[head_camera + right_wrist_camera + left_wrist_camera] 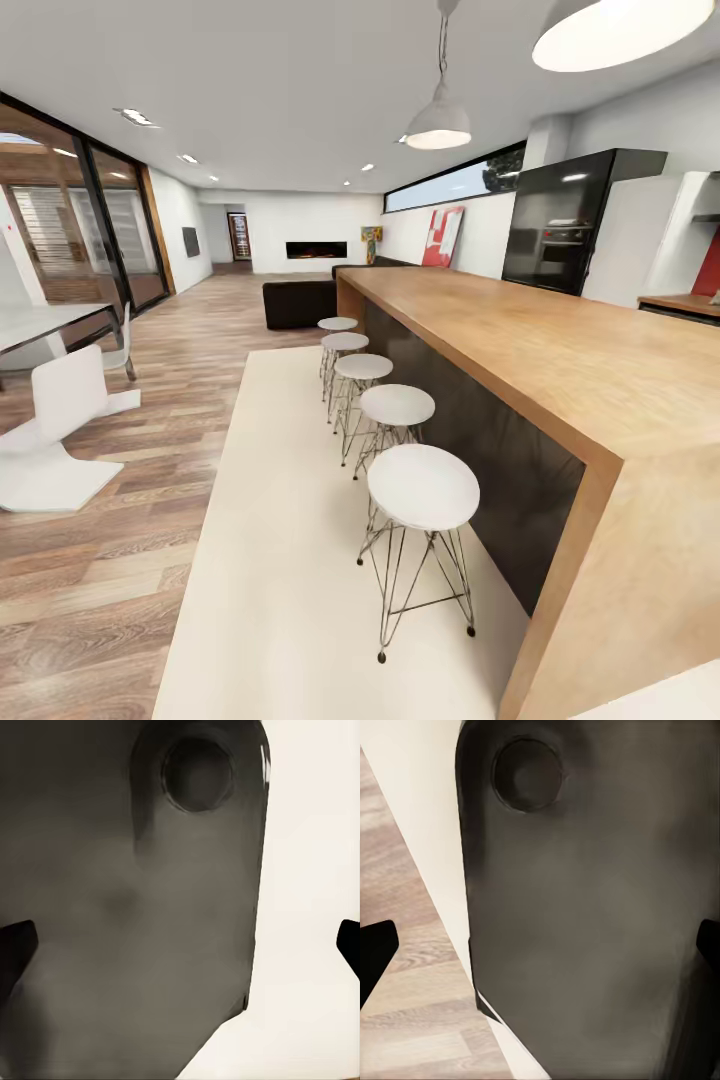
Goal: Set up a coffee station on the kitchen countertop: keep the coffee maker on the countertop, move the bottle of coffee from the kitchen shelf to the counter next to the coffee maker, place a paper coffee filter on top of the coffee maker, put the saucer next to the coffee maker with the coffee cup on the saucer, and place the electric kettle next to the coffee maker.
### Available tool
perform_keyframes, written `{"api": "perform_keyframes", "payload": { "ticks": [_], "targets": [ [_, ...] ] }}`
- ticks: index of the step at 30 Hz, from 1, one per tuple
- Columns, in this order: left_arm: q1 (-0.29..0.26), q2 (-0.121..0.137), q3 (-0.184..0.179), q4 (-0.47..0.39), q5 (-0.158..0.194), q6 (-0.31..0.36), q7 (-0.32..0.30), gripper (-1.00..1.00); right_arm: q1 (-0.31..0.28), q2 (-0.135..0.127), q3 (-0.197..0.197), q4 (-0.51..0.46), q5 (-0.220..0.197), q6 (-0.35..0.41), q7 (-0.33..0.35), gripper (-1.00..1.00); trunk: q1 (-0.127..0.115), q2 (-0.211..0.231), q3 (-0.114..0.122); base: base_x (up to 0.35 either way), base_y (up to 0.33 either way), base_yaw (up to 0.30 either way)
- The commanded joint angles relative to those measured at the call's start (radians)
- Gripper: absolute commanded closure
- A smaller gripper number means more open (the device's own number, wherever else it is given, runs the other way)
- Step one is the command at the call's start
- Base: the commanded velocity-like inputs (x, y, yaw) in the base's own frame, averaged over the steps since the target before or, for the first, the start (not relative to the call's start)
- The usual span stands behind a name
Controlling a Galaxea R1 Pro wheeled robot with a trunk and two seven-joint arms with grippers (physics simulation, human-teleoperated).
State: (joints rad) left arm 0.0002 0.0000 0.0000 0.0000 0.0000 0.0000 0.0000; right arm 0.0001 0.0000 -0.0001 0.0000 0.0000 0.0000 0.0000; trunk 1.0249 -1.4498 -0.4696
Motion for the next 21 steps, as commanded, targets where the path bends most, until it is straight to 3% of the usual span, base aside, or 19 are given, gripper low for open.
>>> {"api": "perform_keyframes", "payload": {
  "ticks": [1, 12, 21],
  "targets": [
    [0.000, 0.000, 0.000, 0.000, 0.000, 0.000, 0.000, -1.00, 0.000, 0.000, 0.000, 0.000, 0.000, 0.000, 0.000, -1.00, 0.000, 0.000, 0.000, 0.000, 0.000, 0.000],
    [-0.002, -0.003, 0.002, -0.003, 0.002, -0.008, 0.001, -1.00, -0.033, 0.060, -0.001, -0.048, 0.002, -0.007, 0.002, -1.00, 0.000, 0.000, 0.000, 0.000, 0.000, 0.000],
    [-0.002, -0.003, 0.003, -0.003, 0.002, -0.008, 0.002, -1.00, -0.034, 0.061, -0.002, -0.051, 0.003, -0.008, 0.002, -1.00, 0.000, 0.000, 0.000, 0.000, 0.000, -0.054]
  ]
}}
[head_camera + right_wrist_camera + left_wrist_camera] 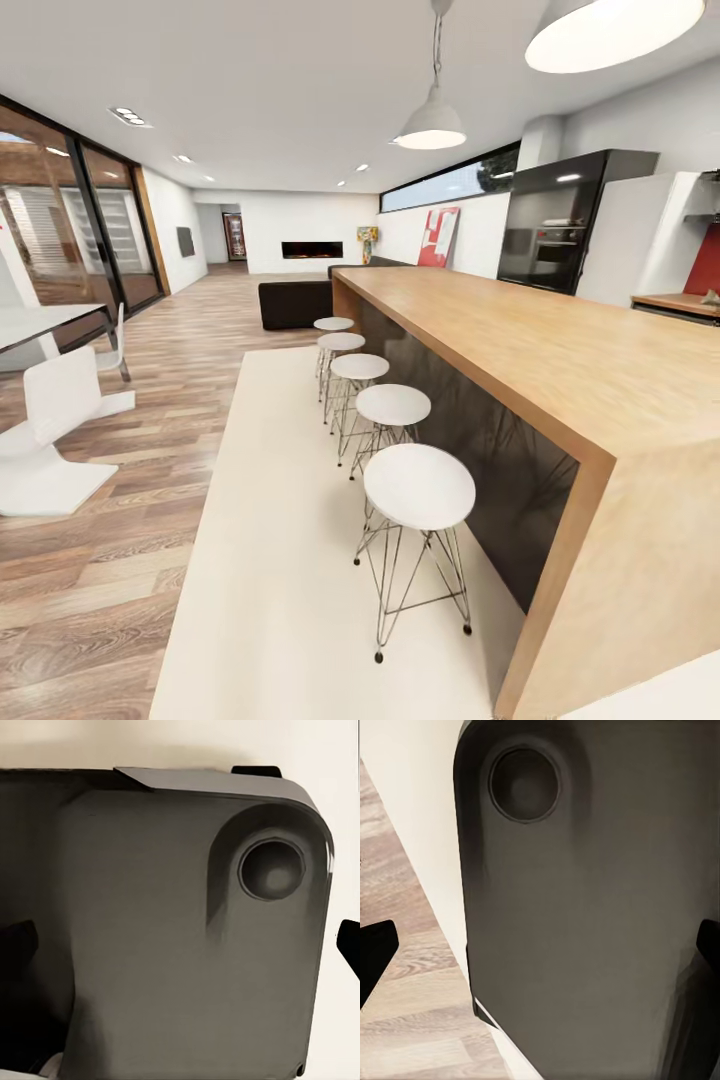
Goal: Set up a coffee station on the kitchen countertop: keep the coffee maker on the countertop, move the bottle of coffee from the kitchen shelf to the counter next to the coffee maker, place a paper coffee filter on top of the coffee maker, put the saucer next to the coffee maker with the coffee cup on the saucer, and place the electric kettle next to the coffee maker.
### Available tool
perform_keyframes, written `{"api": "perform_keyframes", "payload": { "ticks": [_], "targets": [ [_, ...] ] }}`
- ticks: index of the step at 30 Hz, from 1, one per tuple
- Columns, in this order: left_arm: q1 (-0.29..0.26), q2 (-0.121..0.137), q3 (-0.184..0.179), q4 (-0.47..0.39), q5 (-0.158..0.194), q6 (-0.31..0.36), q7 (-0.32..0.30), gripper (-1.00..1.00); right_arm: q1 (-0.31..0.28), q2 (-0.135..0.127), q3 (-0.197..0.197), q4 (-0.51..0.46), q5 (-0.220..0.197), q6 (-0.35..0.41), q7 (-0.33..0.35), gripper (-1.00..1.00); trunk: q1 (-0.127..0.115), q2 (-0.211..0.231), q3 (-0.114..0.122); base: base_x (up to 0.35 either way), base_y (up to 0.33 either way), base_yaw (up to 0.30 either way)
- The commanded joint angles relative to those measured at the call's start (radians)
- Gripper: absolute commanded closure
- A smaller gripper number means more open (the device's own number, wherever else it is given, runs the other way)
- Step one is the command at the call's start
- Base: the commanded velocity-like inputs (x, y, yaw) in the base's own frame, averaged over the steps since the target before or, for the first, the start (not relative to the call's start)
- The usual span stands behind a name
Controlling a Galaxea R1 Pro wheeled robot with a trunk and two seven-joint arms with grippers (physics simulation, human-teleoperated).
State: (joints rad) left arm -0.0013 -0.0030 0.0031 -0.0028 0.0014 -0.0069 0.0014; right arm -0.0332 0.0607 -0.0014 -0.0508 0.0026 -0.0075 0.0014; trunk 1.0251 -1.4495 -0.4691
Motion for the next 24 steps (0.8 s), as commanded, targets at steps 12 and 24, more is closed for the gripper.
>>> {"api": "perform_keyframes", "payload": {
  "ticks": [12, 24],
  "targets": [
    [0.000, -0.001, 0.002, 0.000, 0.000, -0.001, -0.002, -1.00, -0.001, -0.004, -0.002, 0.000, 0.000, -0.002, 0.000, -1.00, 0.000, 0.000, -0.001, 0.000, 0.000, -0.273],
    [0.000, -0.001, 0.001, 0.000, 0.000, 0.005, 0.000, -1.00, -0.001, -0.004, -0.002, 0.000, 0.000, -0.002, 0.000, -1.00, -0.023, 0.042, 0.018, 0.000, 0.000, -0.287]
  ]
}}
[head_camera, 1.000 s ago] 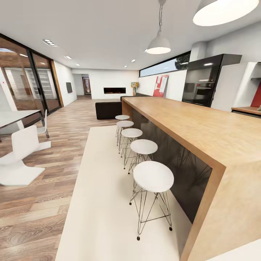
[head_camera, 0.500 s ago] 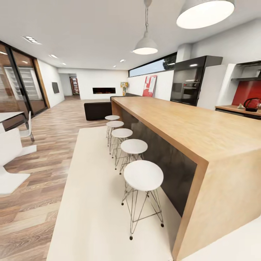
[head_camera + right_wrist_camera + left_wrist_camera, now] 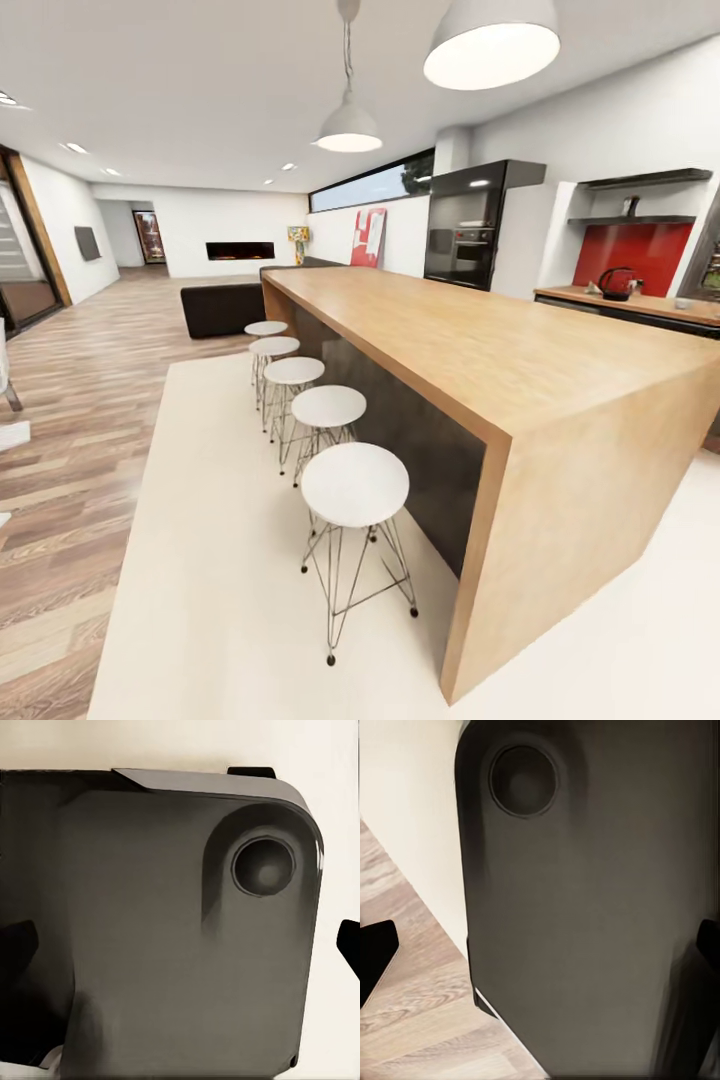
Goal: Set up a coffee station on the kitchen countertop: keep the coffee maker on the countertop, move the bottle of coffee from the kitchen shelf to the counter next to the coffee maker, place a paper coffee filter on top of the coffee maker, put the saucer next to the coffee maker with the coffee cup on the saucer, and place the electric kettle next to the coffee maker.
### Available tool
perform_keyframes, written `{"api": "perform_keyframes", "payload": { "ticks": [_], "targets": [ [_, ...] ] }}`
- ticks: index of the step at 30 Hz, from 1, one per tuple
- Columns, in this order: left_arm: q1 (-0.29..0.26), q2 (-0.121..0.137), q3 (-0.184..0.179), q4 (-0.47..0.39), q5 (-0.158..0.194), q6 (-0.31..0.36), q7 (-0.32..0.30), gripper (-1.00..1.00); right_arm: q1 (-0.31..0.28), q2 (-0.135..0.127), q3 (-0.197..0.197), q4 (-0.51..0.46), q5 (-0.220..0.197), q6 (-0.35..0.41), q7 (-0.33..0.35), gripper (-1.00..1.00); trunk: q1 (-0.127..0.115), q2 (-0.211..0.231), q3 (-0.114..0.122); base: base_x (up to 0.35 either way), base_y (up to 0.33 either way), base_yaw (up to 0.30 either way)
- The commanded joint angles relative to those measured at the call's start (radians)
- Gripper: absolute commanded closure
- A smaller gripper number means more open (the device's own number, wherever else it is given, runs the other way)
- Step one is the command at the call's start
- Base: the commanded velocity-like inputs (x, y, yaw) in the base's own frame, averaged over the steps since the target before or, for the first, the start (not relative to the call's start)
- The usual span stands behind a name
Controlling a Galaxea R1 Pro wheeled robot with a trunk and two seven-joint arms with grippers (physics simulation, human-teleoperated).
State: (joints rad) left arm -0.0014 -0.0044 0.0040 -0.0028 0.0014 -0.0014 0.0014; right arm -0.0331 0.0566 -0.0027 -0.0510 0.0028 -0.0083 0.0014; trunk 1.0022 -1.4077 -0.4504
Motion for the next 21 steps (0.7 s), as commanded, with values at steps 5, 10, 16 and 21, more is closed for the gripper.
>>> {"api": "perform_keyframes", "payload": {
  "ticks": [5, 10, 16, 21],
  "targets": [
    [0.000, 0.000, 0.001, 0.000, 0.000, 0.000, 0.000, -1.00, -0.001, 0.000, 0.000, 0.000, 0.000, -0.001, 0.000, -1.00, -0.019, 0.035, 0.014, 0.000, 0.000, -0.287],
    [0.000, 0.001, 0.001, 0.000, 0.001, -0.001, 0.000, -1.00, -0.001, 0.000, 0.000, 0.000, 0.000, 0.000, 0.000, -1.00, -0.039, 0.070, 0.026, 0.000, 0.000, -0.286],
    [0.000, 0.001, 0.001, 0.000, 0.002, -0.002, 0.000, -1.00, -0.001, -0.001, 0.000, -0.002, 0.000, 0.001, 0.000, -1.00, -0.062, 0.112, 0.041, 0.000, 0.000, -0.286],
    [0.000, 0.001, 0.001, 0.000, 0.001, -0.002, 0.000, -1.00, -0.001, -0.001, 0.000, -0.003, 0.000, 0.001, 0.000, -1.00, -0.081, 0.147, 0.054, 0.000, 0.000, -0.286]
  ]
}}
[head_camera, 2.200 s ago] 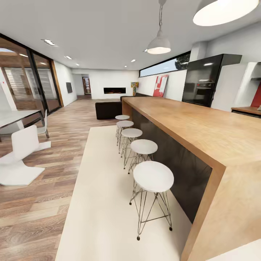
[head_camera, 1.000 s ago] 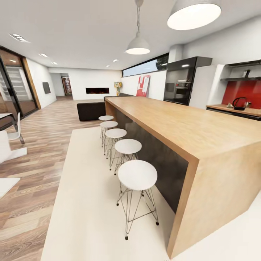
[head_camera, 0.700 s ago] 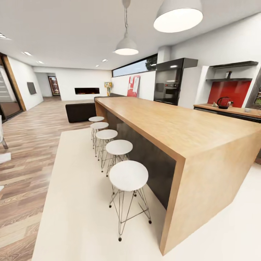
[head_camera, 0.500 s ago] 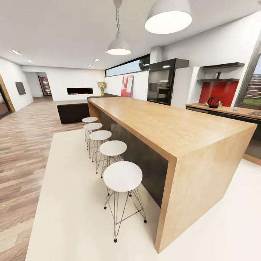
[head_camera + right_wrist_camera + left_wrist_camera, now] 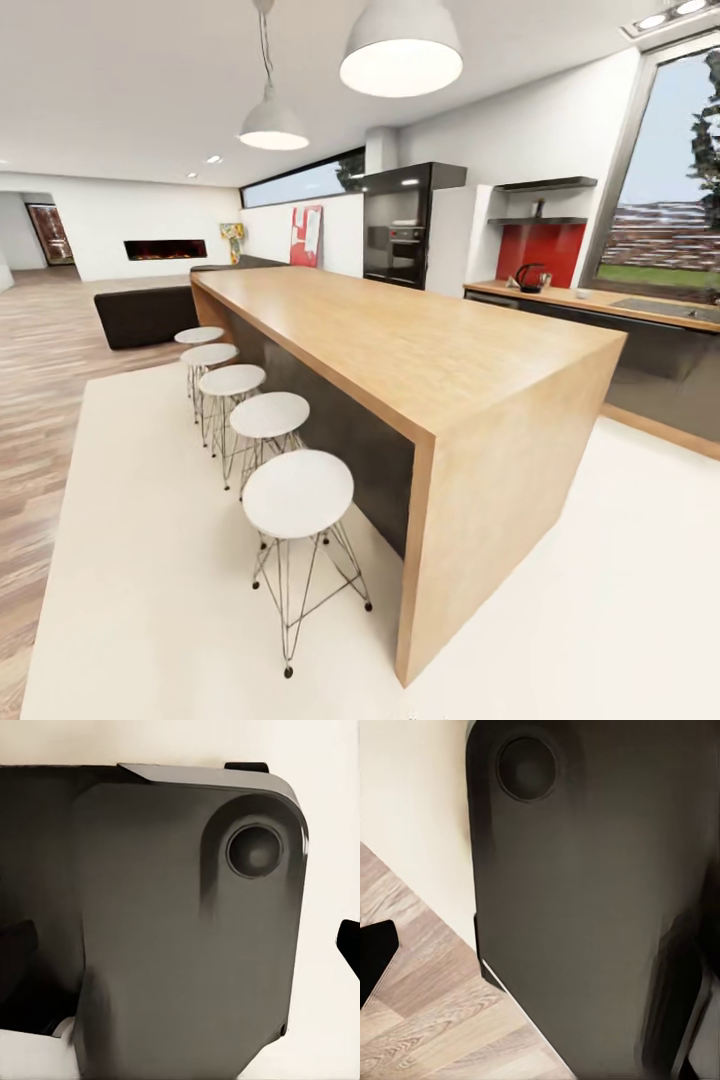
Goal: Set up a coffee station on the kitchen countertop: keep the coffee maker on the countertop, move the bottle of coffee from the kitchen shelf to the counter next to the coffee maker, place a paper coffee filter on top of the coffee maker, put the saucer next to the coffee maker with the coffee cup on the saucer, and place the electric kettle next to the coffee maker.
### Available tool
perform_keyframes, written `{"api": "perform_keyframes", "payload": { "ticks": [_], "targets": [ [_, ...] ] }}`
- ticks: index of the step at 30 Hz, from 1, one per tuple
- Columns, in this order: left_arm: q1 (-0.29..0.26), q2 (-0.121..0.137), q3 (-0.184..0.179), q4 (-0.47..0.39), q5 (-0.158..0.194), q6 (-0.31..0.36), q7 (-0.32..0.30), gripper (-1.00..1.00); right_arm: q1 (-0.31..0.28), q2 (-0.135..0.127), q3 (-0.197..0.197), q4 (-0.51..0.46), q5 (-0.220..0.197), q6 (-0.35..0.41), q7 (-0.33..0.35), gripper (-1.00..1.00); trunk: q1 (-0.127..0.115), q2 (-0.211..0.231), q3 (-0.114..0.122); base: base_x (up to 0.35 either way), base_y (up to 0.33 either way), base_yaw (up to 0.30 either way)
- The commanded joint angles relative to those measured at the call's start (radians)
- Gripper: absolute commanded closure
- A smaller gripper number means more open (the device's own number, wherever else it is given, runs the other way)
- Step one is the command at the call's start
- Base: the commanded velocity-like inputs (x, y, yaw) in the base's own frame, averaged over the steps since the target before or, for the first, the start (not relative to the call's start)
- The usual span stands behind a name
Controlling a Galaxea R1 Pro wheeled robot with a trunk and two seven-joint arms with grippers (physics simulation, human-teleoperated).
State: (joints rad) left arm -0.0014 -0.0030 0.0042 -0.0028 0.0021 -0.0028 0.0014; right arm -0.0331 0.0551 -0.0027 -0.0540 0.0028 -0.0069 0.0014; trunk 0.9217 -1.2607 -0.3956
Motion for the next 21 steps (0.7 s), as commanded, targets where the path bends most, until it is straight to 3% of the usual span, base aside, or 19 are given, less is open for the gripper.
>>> {"api": "perform_keyframes", "payload": {
  "ticks": [1, 21],
  "targets": [
    [0.000, 0.000, 0.000, 0.000, 0.000, 0.000, 0.000, -1.00, -0.001, 0.000, 0.000, 0.000, 0.000, -0.001, 0.000, -1.00, -0.004, 0.007, 0.002, 0.000, 0.000, -0.287],
    [0.000, -0.002, 0.000, 0.000, 0.001, 0.000, 0.000, -1.00, -0.001, 0.001, 0.000, 0.000, 0.000, -0.002, 0.000, -1.00, -0.081, 0.147, 0.052, 0.000, 0.000, -0.287]
  ]
}}
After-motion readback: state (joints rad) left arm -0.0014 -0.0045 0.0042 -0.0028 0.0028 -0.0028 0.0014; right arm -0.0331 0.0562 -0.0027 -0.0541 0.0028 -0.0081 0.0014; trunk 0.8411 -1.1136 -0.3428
